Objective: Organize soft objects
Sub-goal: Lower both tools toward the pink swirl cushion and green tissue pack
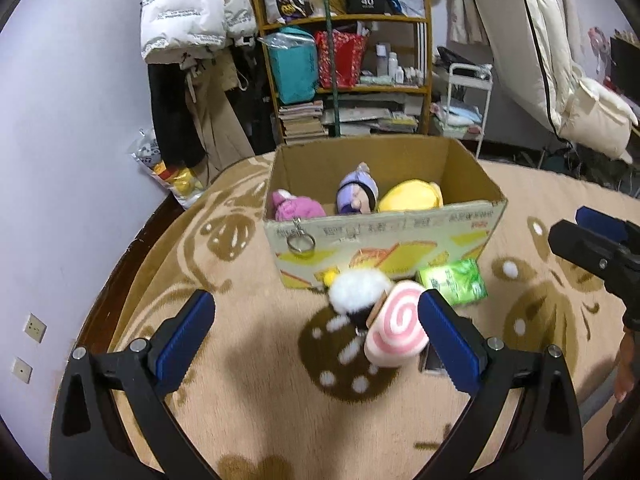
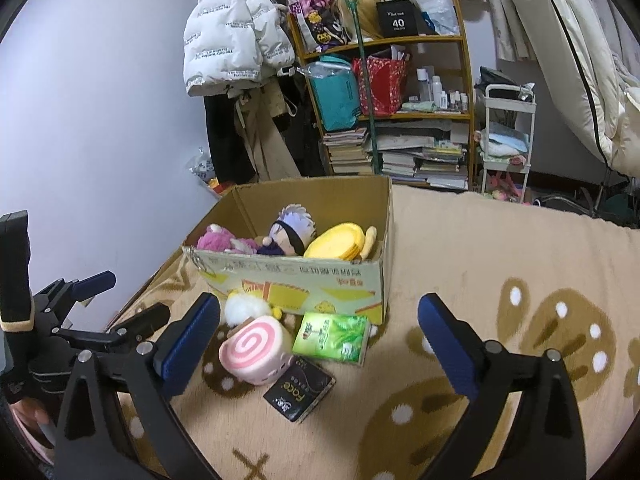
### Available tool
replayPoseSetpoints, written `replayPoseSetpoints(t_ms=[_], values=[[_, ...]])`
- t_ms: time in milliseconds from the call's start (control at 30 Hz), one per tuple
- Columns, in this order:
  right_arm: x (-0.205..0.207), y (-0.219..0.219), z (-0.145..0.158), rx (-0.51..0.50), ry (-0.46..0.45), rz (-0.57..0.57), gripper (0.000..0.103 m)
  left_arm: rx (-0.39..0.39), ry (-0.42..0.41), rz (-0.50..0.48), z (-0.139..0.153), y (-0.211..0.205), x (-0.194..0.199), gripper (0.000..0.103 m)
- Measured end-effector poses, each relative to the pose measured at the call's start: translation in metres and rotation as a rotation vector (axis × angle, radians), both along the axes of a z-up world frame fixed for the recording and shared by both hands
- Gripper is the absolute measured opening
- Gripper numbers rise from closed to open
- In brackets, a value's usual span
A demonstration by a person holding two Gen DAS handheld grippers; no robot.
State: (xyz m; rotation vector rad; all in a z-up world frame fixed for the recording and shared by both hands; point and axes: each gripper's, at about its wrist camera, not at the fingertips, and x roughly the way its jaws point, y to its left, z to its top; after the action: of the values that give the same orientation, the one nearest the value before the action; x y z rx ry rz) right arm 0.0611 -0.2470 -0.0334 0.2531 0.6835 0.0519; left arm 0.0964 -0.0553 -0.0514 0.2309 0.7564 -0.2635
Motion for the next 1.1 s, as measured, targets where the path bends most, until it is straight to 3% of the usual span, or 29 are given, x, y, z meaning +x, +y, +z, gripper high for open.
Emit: replayPoseSetpoints(t_ms=[1100], values=[[0.034,-0.005,-0.050,0.004,0.143,-0.030,0.103,0.102,0.155,-0.142,-0.061,-0.044,0.016,0.101]])
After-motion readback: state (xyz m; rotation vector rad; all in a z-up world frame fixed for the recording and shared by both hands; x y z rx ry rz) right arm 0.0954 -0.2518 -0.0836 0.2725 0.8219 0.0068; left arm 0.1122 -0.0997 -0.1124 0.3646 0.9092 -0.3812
